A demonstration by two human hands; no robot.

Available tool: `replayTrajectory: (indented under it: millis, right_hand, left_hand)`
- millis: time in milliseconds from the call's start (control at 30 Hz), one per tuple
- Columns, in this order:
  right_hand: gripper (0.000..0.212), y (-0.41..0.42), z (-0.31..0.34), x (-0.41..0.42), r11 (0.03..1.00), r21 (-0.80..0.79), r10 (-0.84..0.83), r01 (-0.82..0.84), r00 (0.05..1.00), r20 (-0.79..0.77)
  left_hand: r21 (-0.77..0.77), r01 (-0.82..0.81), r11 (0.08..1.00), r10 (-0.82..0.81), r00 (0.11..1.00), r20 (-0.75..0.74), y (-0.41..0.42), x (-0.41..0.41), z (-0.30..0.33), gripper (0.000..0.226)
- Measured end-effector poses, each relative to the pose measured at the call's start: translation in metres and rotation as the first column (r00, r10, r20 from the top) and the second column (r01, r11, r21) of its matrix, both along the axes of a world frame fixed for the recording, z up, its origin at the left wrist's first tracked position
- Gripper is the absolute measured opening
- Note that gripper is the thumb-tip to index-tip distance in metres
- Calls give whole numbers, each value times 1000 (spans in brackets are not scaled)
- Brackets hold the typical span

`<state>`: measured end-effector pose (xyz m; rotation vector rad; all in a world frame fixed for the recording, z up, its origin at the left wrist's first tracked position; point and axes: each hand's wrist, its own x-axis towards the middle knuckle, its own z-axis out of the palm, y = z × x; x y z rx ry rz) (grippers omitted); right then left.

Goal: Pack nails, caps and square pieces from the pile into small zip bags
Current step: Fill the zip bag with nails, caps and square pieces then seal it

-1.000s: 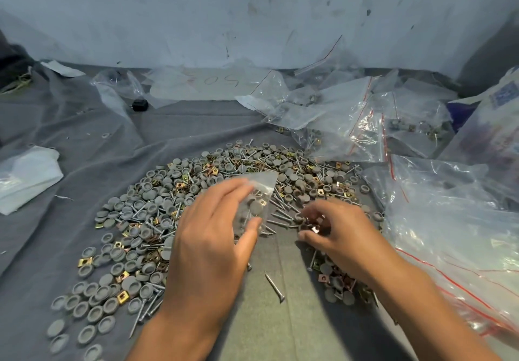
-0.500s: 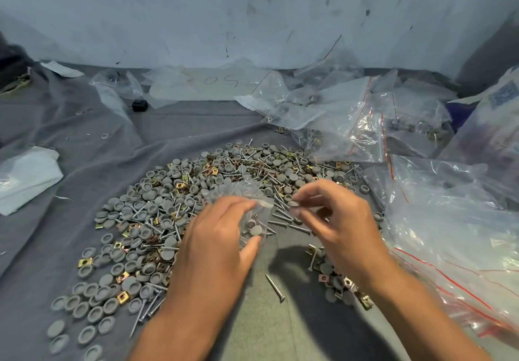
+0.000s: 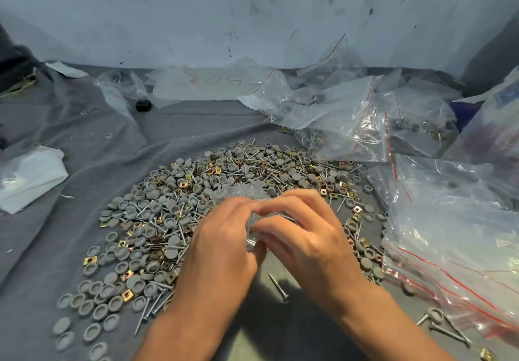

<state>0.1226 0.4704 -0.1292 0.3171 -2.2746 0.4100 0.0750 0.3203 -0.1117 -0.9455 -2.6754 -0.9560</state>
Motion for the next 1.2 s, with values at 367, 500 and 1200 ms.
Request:
replayTrajectory:
  millis: [367,500,1200]
  right_hand:
    - [25,62,3,-5,911,-159,-218,380,774,595]
    - [28,61,-8,-9,942,46,-263,332,647,716]
    - [18,65,-24,-28,852,-143,-355,504,755,551]
  left_hand:
    - [-18,-49,999,48,998,-38,-4,2,7,59]
    - [-50,-48,998,46,998,-36,-3,2,6,59]
    - [-76,-66,995,64,997,-33,-4,1,2,60]
